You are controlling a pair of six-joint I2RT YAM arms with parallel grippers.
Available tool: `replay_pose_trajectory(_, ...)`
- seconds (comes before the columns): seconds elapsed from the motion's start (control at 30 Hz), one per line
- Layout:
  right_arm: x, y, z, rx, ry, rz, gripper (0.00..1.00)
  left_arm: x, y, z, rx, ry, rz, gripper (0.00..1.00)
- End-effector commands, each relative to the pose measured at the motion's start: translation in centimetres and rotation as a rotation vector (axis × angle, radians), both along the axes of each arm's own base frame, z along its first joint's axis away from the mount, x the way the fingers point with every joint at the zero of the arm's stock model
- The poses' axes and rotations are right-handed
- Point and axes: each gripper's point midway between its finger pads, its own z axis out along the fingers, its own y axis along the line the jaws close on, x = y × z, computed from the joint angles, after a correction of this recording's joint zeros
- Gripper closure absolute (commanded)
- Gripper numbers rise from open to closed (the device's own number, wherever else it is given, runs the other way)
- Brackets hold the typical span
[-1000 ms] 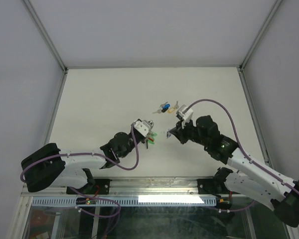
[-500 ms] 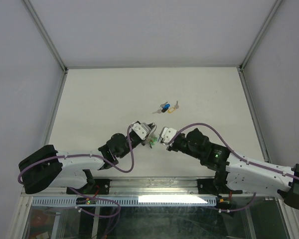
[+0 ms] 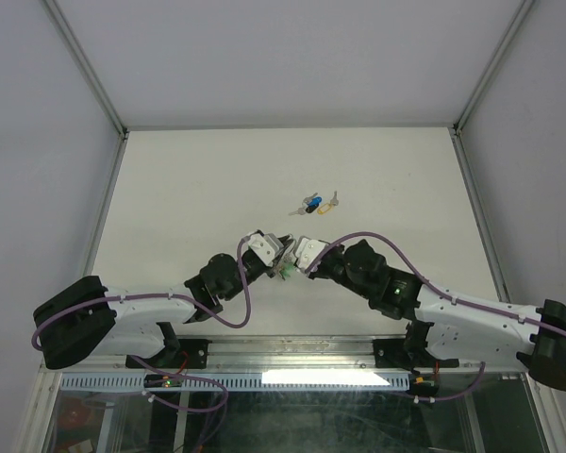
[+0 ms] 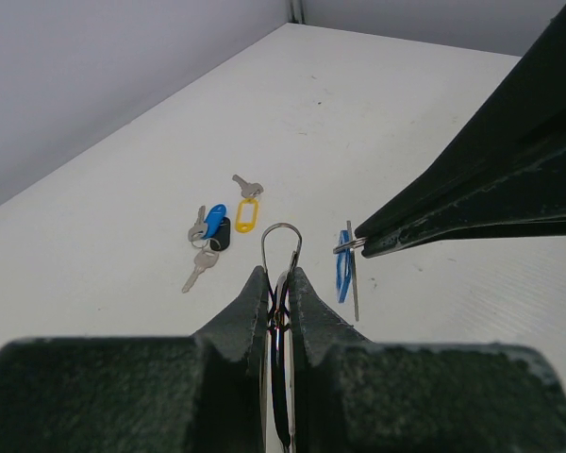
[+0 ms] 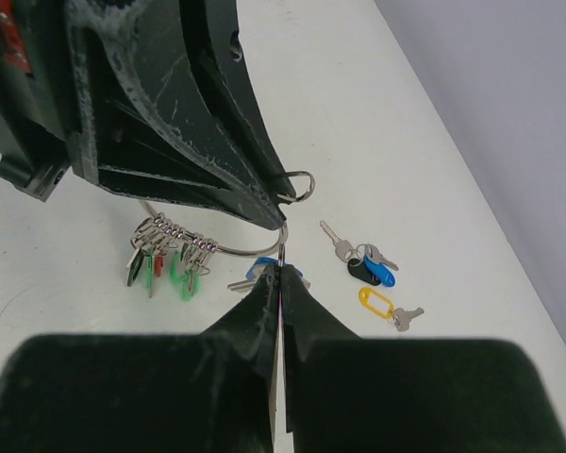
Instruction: Put the keys on the keyring
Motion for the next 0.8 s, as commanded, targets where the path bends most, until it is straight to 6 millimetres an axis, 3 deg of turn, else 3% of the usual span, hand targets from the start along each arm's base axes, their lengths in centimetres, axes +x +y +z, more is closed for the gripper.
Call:
replay_pose_trajectory(0.0, 0.0, 1.4, 2.7, 0.040, -0.029, 0.036, 1.00, -0.2, -0.3, 3.0, -0.106, -0.035, -0.022, 1.00)
replay_pose_trajectory(0.3, -0.3, 1.6, 4.4, 0.108, -0.088, 0.069, 1.00, -0.2, -0.3, 2.8, -0.101, -0.031, -0.021, 1.00)
replay_pose_trajectory(0.77, -0.3, 2.9, 4.0, 0.096, -0.084, 0.101, 1.00, -0.1, -0.5, 2.4, -0.091, -0.025, -0.021, 1.00)
